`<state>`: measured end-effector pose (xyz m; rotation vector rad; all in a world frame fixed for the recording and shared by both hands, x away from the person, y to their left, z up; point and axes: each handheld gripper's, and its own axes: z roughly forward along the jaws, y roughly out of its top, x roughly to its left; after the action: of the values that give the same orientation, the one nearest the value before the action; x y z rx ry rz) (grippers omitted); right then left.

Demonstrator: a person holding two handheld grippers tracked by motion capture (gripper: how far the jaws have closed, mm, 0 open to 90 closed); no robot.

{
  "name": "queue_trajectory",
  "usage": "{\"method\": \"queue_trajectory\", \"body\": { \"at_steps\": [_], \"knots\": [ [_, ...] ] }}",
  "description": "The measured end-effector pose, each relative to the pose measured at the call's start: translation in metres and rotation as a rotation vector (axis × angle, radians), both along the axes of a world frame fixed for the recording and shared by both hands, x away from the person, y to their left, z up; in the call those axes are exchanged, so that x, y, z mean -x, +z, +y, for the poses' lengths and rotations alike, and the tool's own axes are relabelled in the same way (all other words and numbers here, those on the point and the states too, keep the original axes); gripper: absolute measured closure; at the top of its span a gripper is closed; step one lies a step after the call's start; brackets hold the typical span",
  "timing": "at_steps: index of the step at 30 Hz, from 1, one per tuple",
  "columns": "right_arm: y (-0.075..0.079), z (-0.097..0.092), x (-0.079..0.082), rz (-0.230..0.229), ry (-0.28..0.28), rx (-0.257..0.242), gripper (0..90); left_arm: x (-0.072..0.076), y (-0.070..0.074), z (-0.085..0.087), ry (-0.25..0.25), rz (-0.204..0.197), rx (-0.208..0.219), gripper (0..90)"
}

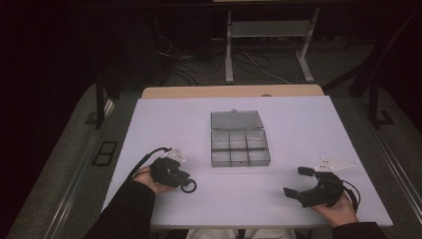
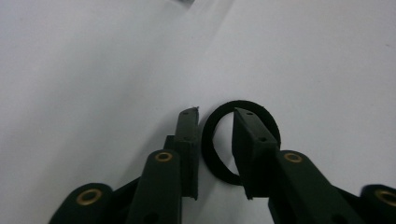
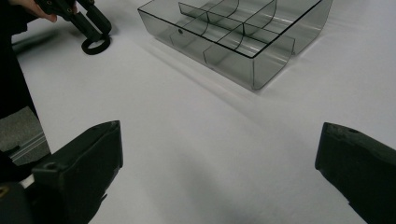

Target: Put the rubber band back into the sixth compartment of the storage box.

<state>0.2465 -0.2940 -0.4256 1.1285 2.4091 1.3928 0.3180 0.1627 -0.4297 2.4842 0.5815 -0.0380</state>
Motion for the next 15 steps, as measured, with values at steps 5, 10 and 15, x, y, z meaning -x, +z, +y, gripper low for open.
{"method": "queue_trajectory", "body": {
  "at_steps": [5, 10, 15],
  "knots": [
    [0.0, 0.0, 0.0, 0.0, 0.0, 0.0, 0.2, 0.0002, -0.0003, -0.001, -0.007, 0.006, -0.011, 83.4],
    [-0.0002, -0.0001, -0.0001, 0.0, 0.0, 0.001, 0.2, -0.0006, 0.0005, -0.0001, -0.008, 0.02, -0.011, 86.2],
    [-0.0003, -0.0002, -0.0002, 0.0, -0.001, 0.0, 0.2, -0.0017, 0.0024, 0.0023, 0.006, 0.02, 0.012, 86.3]
  ]
}}
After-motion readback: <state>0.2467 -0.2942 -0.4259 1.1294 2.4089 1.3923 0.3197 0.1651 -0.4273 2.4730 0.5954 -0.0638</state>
